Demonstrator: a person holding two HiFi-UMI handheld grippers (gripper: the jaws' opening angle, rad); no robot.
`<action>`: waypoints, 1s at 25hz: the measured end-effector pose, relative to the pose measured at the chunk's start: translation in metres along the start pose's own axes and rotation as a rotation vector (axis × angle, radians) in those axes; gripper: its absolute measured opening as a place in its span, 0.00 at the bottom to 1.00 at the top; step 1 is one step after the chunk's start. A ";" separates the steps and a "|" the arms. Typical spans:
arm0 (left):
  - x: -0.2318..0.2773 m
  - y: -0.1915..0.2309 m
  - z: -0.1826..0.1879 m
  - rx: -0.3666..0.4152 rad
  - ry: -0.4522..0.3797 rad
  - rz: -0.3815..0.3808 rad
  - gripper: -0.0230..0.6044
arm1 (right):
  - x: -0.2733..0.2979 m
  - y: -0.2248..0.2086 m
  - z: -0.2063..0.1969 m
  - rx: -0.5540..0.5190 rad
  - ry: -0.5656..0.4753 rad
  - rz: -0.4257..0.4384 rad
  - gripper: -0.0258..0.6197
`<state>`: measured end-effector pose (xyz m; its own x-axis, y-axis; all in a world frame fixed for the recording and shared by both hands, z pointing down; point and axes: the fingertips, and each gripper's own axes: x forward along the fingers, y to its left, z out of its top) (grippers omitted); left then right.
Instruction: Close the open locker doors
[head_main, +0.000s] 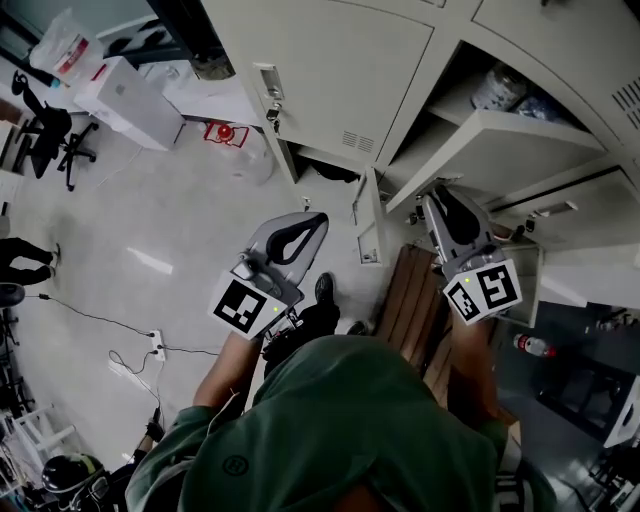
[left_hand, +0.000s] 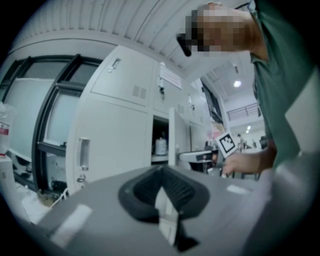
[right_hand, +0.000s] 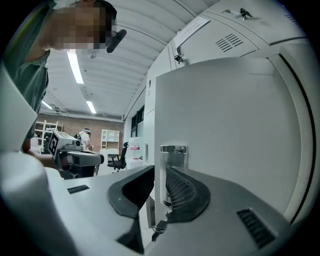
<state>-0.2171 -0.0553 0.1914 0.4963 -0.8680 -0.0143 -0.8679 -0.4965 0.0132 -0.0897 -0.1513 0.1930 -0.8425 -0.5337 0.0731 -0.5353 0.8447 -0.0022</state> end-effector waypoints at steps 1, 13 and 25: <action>0.003 0.005 -0.002 -0.002 0.002 -0.004 0.04 | 0.006 -0.004 -0.001 0.003 0.003 -0.009 0.15; 0.028 0.046 -0.016 -0.020 0.023 -0.048 0.04 | 0.060 -0.047 -0.006 0.022 0.010 -0.122 0.14; 0.047 0.063 -0.022 -0.034 0.019 -0.084 0.04 | 0.089 -0.076 -0.004 -0.007 0.034 -0.180 0.10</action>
<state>-0.2481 -0.1278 0.2140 0.5675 -0.8234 0.0020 -0.8225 -0.5668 0.0471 -0.1238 -0.2625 0.2038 -0.7305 -0.6748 0.1049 -0.6767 0.7359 0.0210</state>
